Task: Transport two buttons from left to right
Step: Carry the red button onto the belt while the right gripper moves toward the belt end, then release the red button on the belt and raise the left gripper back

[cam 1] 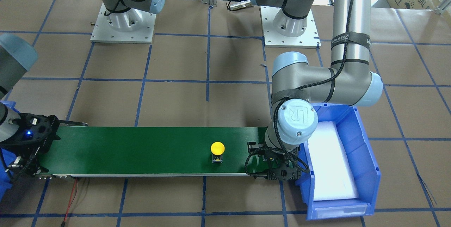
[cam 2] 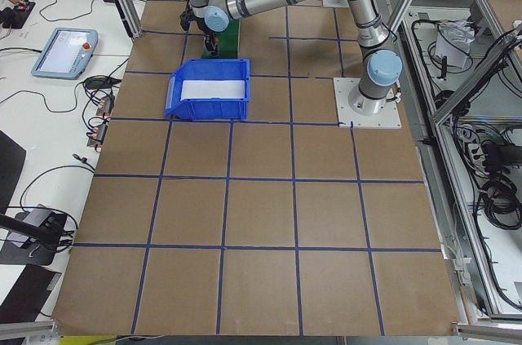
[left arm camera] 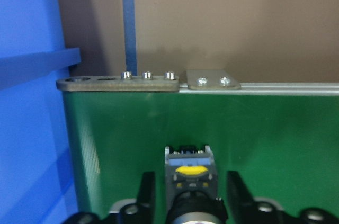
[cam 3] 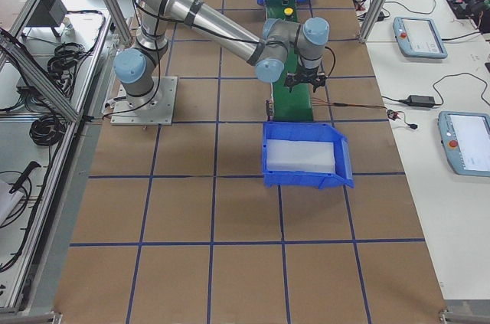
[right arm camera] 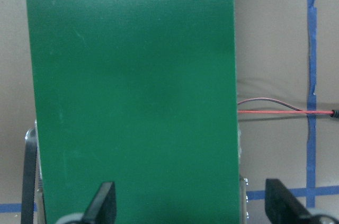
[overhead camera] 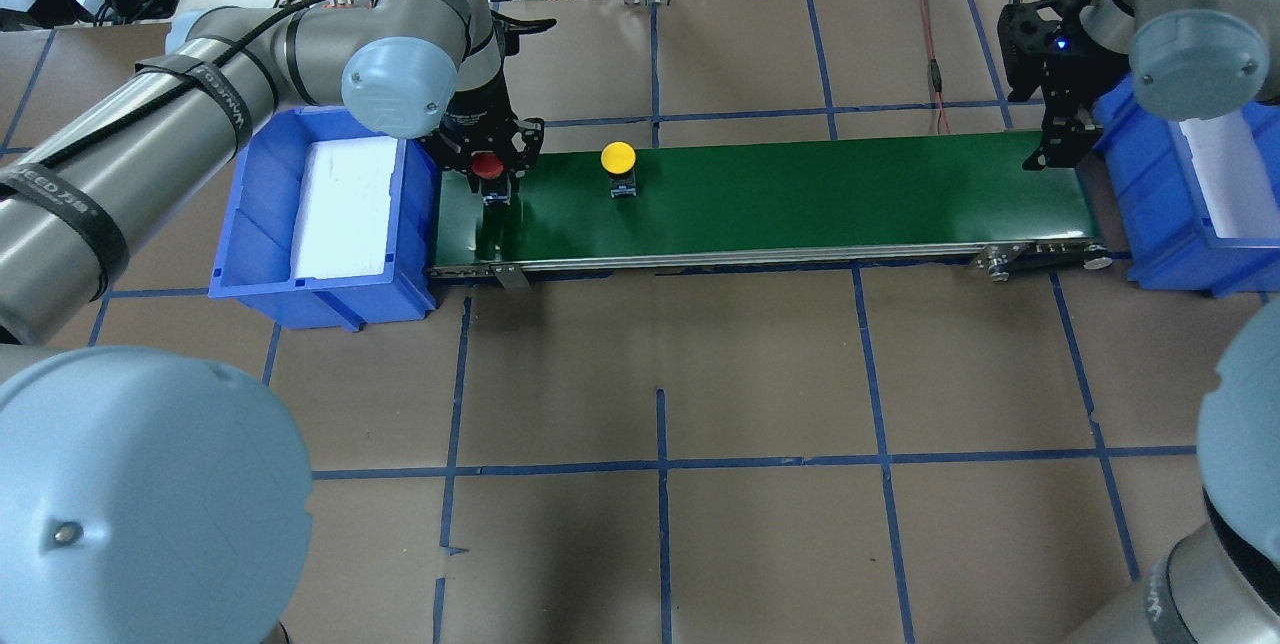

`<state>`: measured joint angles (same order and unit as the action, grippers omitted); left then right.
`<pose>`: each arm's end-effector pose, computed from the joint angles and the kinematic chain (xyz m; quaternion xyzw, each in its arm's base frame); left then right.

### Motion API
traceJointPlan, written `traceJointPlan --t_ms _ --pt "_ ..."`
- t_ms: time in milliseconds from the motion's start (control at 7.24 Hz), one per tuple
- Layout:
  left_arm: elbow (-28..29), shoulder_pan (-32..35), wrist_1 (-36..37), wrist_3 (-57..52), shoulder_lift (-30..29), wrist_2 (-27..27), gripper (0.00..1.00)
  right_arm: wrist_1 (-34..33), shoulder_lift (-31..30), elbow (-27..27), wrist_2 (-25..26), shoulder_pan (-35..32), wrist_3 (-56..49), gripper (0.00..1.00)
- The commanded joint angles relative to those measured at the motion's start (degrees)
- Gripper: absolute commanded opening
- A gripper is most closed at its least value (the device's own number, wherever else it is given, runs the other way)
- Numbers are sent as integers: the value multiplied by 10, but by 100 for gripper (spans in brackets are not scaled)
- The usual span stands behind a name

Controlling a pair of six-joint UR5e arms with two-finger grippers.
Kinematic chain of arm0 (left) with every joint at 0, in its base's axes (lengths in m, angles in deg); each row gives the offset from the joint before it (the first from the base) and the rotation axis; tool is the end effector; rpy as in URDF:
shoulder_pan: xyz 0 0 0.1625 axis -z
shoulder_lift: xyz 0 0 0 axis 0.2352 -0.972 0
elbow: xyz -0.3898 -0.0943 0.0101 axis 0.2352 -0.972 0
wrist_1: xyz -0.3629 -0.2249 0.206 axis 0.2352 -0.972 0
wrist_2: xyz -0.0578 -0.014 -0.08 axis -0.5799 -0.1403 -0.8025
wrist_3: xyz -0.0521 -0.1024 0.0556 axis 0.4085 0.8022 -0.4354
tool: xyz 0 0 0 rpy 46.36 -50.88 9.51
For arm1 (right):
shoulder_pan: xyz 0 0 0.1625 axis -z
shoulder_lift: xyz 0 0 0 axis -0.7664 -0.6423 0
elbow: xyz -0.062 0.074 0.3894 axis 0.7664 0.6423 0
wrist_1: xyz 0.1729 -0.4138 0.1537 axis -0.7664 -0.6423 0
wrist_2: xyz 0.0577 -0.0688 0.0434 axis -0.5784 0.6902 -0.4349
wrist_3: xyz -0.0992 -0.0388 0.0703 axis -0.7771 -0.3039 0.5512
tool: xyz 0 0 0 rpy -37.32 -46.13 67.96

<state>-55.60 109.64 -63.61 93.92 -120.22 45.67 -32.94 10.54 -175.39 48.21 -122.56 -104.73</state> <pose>-0.2022 -0.6984 0.1908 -0.0112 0.9983 0.0499 0.0282 -0.0680 -0.6900 0.2054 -0.6972 0.7159 -0.0362 0.0073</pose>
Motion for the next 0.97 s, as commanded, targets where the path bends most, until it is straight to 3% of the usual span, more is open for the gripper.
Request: traceJointPlan --t_ms 0,552,828 --pt "15 0 -12 5 29 1 100 15 -1 -5 3 -7 11 100" --pt "31 -21 -73 0 108 -1 100 9 -14 -12 27 -9 68 100" --pt "22 -67 -132 -48 175 -2 100 2 -14 -16 56 -15 68 100"
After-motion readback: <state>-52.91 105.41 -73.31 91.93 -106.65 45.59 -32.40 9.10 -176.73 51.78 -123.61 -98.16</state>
